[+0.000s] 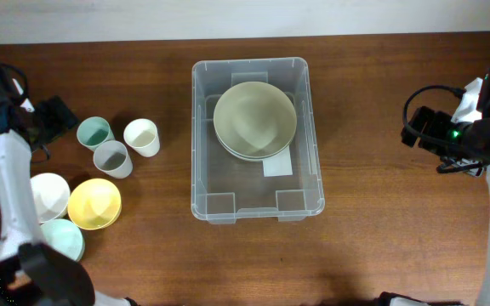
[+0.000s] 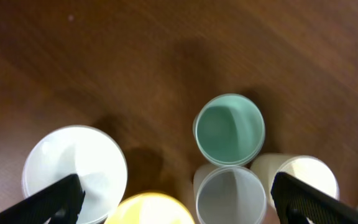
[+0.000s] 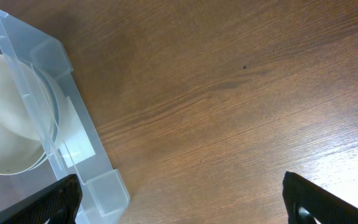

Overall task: Pack container
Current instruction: 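Move left gripper to the mint-green cup and grasp it, then carry the mint-green cup with left gripper into container's near-right corner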

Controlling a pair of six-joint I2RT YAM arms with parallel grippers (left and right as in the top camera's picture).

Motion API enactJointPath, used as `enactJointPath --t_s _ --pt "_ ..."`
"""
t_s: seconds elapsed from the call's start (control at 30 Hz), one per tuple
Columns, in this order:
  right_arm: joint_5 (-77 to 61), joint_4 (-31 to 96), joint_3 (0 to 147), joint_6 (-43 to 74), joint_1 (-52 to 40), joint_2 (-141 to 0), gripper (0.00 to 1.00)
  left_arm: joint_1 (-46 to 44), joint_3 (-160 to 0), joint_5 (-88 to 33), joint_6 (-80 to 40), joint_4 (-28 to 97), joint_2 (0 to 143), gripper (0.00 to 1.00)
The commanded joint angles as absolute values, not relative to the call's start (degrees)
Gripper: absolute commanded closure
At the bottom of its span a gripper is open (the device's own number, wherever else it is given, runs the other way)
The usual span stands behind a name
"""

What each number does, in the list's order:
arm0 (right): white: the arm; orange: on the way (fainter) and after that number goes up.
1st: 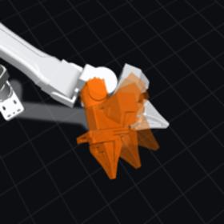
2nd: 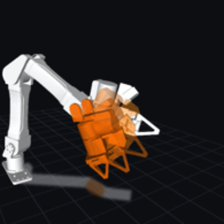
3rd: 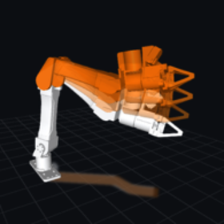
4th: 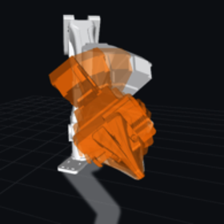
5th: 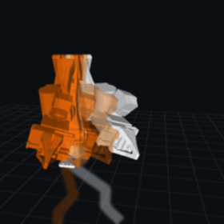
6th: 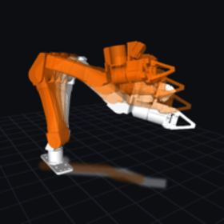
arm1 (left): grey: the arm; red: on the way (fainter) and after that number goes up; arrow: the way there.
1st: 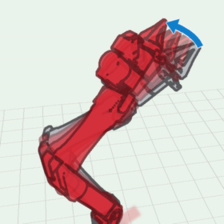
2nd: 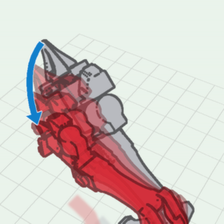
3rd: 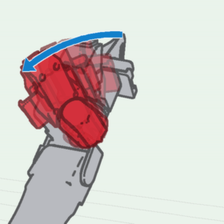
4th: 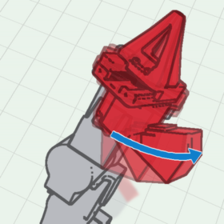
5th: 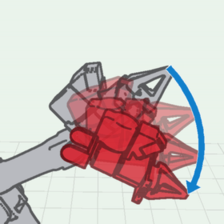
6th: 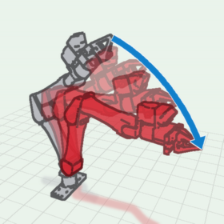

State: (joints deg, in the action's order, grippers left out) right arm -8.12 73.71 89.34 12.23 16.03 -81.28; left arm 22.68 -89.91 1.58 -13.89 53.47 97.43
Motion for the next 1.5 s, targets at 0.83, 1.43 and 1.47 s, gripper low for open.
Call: enactJointPath --t_s 0.83,1.43,1.47 --pt "-8.4 73.3 89.34 12.29 15.66 -81.14 0.01 16.82 -101.62 -0.67 -15.18 51.81 124.92 0.53" --pt "-8.43 73.36 89.34 12.29 15.66 -81.14 0.01 16.6 -123.35 -0.84 -15.16 64.27 124.31 0.99" --pt "-8.43 73.36 89.34 12.29 15.66 -81.14 0.01 15.62 -129.19 -3.27 -14.46 68.62 123.63 0.99"
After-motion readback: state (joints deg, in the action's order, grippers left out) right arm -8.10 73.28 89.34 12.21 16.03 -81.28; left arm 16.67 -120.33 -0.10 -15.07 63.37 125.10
